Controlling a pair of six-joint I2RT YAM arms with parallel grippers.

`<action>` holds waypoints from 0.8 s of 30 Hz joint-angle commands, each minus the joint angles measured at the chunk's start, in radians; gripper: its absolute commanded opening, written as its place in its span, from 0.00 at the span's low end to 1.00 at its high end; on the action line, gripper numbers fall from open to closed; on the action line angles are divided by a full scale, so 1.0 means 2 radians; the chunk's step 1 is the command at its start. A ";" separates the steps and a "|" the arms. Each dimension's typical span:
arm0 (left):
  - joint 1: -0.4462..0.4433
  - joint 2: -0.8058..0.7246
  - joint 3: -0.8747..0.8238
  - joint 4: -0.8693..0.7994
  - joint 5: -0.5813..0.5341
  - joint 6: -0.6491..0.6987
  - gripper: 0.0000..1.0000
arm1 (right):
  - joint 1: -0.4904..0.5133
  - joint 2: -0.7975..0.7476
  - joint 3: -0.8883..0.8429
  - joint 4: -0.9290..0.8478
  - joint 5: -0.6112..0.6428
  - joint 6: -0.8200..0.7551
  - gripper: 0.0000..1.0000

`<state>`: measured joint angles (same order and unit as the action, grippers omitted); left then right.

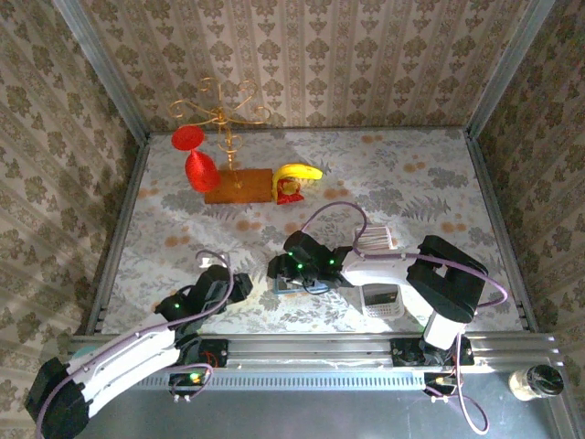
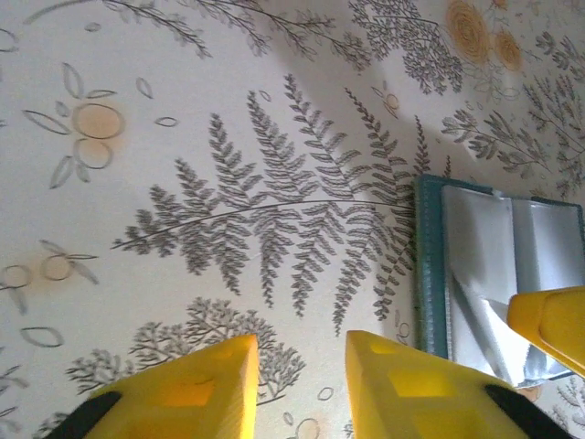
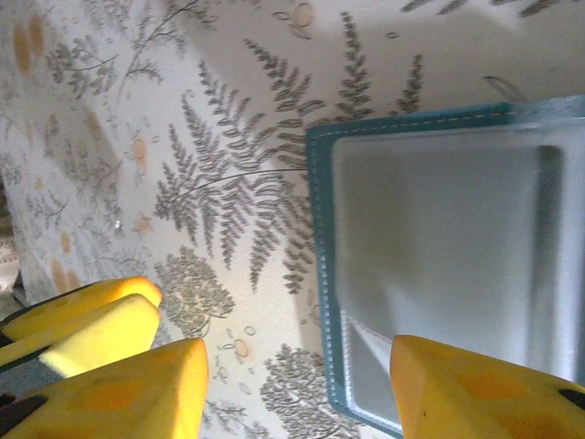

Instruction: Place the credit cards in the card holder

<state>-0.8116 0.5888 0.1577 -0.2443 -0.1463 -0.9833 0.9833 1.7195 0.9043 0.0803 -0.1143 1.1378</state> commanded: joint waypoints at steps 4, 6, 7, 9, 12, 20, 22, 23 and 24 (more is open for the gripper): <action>0.000 -0.013 0.023 -0.071 -0.025 0.001 0.37 | 0.012 -0.016 0.027 0.025 -0.016 0.006 0.56; 0.000 -0.013 0.032 -0.084 -0.031 0.000 0.40 | 0.012 -0.021 0.032 0.029 -0.025 0.007 0.56; 0.001 -0.014 0.036 -0.088 -0.033 0.001 0.41 | 0.012 -0.022 0.032 0.038 -0.033 0.010 0.56; 0.002 -0.015 0.044 -0.098 -0.033 0.002 0.41 | 0.011 -0.030 0.037 0.047 -0.049 0.010 0.56; 0.002 -0.015 0.048 -0.101 -0.029 -0.002 0.42 | 0.011 -0.051 0.053 0.032 -0.064 -0.024 0.59; 0.001 0.009 0.068 -0.055 0.007 0.009 0.44 | -0.028 -0.151 0.094 -0.121 -0.048 -0.293 0.70; -0.001 0.030 0.075 -0.032 0.022 0.013 0.45 | -0.047 -0.187 0.095 -0.161 -0.051 -0.386 0.72; -0.003 0.043 0.080 -0.019 0.030 0.016 0.46 | -0.055 -0.205 0.095 -0.183 -0.052 -0.446 0.73; -0.006 0.056 0.085 -0.007 0.036 0.020 0.47 | -0.059 -0.224 0.093 -0.208 -0.055 -0.522 0.74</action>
<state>-0.8124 0.6533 0.2848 -0.3424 -0.1303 -0.9749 0.8928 1.3537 1.0782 -0.1444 -0.2150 0.5335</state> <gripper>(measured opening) 0.466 0.733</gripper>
